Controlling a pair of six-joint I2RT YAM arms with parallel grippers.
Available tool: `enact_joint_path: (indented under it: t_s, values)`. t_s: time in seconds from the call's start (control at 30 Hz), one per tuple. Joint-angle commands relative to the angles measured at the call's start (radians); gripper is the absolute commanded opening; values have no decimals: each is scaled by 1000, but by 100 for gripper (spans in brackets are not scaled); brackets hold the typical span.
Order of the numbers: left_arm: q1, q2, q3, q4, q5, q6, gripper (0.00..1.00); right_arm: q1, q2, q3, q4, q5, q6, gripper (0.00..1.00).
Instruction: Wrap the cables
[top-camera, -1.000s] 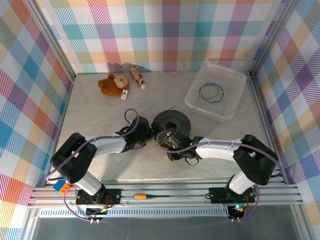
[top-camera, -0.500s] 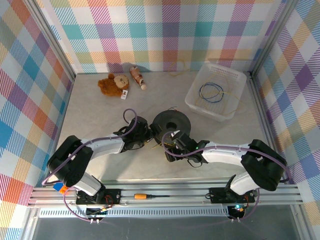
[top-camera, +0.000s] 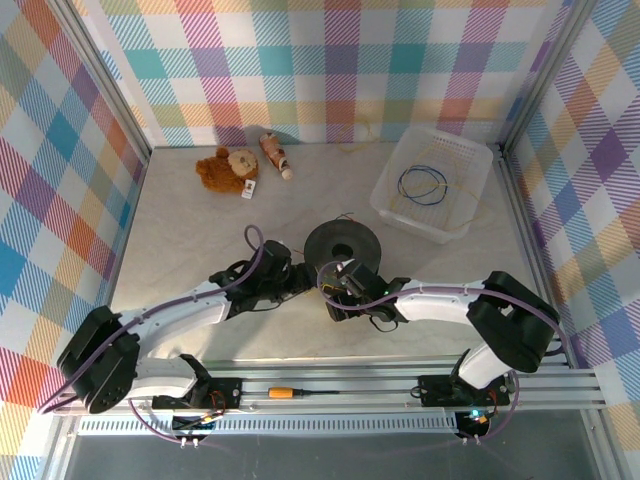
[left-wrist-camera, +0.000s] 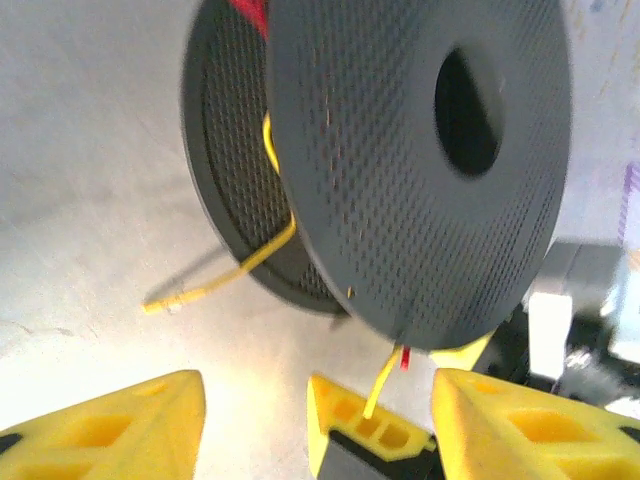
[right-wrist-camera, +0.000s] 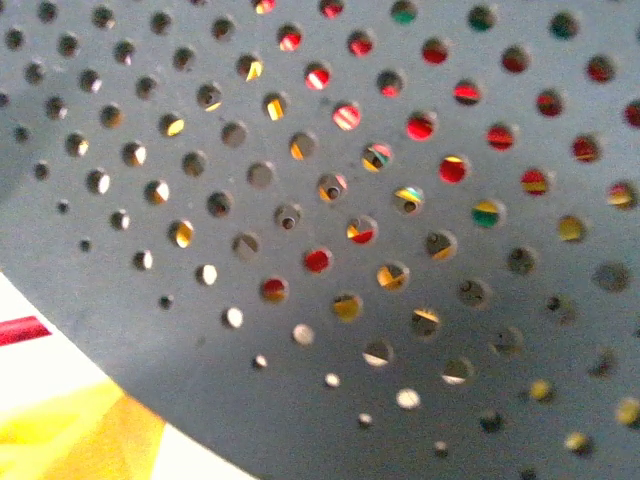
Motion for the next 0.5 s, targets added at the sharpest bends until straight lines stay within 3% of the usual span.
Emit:
enact_joint_path:
  t_s: [0.0, 0.17, 0.47]
  values:
    - [-40, 58, 19, 16, 99, 0, 58, 7, 38, 19, 5, -39, 5, 81]
    - [-45, 103, 18, 48, 74, 3, 43, 8, 45, 23, 8, -47, 9, 80]
    - [-11, 153, -1, 184, 99, -24, 46, 10, 47, 23, -1, -51, 8, 80]
